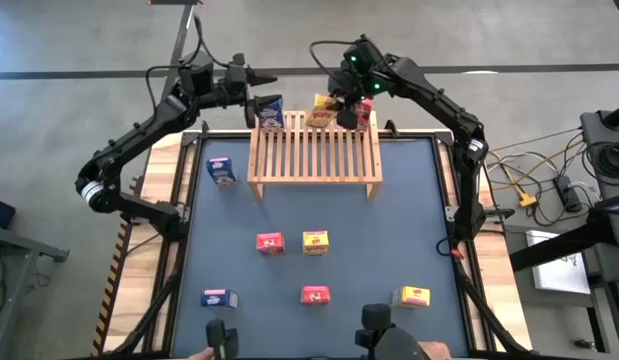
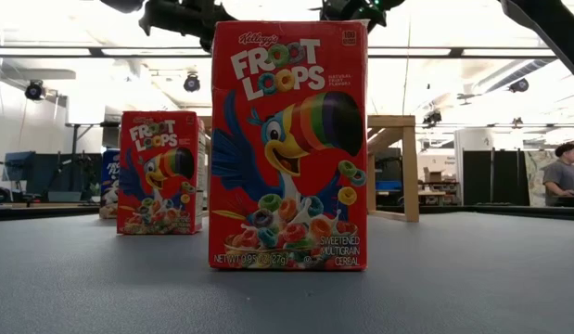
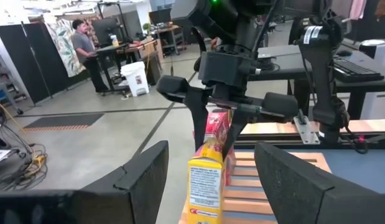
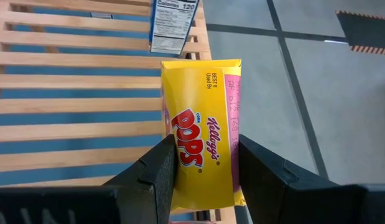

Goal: Stack cereal on shelf
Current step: Put the top yellow cereal box on the shelf

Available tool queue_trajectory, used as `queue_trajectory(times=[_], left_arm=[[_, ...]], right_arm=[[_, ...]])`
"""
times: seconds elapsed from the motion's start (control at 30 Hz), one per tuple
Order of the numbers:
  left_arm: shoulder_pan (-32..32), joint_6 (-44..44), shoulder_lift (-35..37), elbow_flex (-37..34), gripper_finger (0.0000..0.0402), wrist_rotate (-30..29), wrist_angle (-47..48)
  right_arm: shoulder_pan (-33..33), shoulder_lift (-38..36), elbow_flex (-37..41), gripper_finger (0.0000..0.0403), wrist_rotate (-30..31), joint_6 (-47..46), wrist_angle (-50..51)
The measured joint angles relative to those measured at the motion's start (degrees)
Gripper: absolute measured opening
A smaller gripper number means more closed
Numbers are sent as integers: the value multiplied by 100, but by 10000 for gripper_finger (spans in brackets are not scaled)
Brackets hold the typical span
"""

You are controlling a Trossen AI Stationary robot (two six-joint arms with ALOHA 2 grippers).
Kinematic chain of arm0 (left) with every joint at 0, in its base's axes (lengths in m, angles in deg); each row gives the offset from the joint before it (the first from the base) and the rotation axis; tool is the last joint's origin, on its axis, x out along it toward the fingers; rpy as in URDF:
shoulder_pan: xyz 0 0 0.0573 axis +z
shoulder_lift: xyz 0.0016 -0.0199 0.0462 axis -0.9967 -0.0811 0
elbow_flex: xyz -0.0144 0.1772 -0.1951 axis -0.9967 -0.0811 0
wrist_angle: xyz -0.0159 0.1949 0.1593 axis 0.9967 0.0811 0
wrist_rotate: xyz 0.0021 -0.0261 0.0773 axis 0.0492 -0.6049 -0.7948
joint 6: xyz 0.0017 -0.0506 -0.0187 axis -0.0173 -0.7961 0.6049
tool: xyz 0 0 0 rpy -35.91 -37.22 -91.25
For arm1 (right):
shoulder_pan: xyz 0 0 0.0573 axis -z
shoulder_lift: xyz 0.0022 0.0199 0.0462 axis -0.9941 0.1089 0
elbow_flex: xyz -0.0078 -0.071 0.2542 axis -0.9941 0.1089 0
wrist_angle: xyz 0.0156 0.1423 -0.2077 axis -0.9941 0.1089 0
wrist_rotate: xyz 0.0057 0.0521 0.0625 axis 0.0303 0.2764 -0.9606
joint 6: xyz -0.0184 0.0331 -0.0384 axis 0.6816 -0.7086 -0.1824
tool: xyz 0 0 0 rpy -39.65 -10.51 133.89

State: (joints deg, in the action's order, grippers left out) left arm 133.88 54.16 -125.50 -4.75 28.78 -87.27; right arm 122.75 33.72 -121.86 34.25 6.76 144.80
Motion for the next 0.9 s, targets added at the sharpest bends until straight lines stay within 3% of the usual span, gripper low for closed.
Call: queue_trajectory(times=[0.27,0.63,0.9], left_arm=[[0,-32,-107,-15,222,3,10],[0,-33,-111,-24,222,11,75],[0,-24,-113,-24,222,14,169]], right_arm=[[-11,183,-6,144,-35,-49,-100],[-27,310,-24,189,238,-46,-119],[-67,310,-99,178,261,171,-75]])
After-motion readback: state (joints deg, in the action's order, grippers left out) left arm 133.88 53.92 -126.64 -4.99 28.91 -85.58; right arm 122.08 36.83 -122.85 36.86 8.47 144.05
